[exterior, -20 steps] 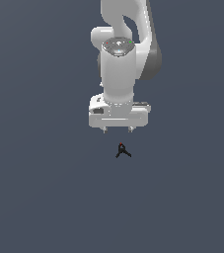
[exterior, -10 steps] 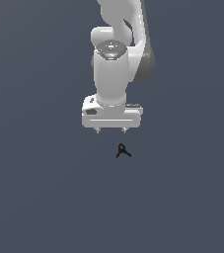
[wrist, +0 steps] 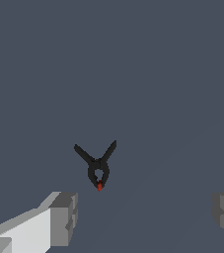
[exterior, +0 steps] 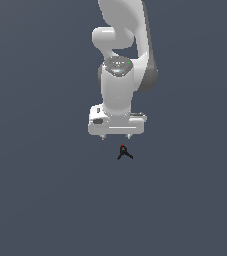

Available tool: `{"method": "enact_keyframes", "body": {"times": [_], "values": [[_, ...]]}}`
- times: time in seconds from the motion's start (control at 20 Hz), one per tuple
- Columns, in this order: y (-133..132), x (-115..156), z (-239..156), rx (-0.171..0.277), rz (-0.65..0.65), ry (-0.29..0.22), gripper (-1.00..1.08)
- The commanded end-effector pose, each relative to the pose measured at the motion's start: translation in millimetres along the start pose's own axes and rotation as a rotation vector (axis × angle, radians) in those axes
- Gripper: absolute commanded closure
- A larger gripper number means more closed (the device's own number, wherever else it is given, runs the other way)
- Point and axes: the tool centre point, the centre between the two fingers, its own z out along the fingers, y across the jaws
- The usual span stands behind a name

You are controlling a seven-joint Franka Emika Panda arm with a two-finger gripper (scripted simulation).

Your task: Pick up the object and move it to a goal position.

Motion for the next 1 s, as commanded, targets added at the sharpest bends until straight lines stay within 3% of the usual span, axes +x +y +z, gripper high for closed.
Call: {"method": "enact_keyframes", "body": {"times": [0.0, 0.45, 0.95], "values": [[-7, -2, 19, 0.000, -0.019, -0.006, -0.92], [-37, -17, 93, 0.003, -0.094, -0.025, -0.92], [-44, -22, 111, 0.005, -0.112, -0.030, -0.92]]}}
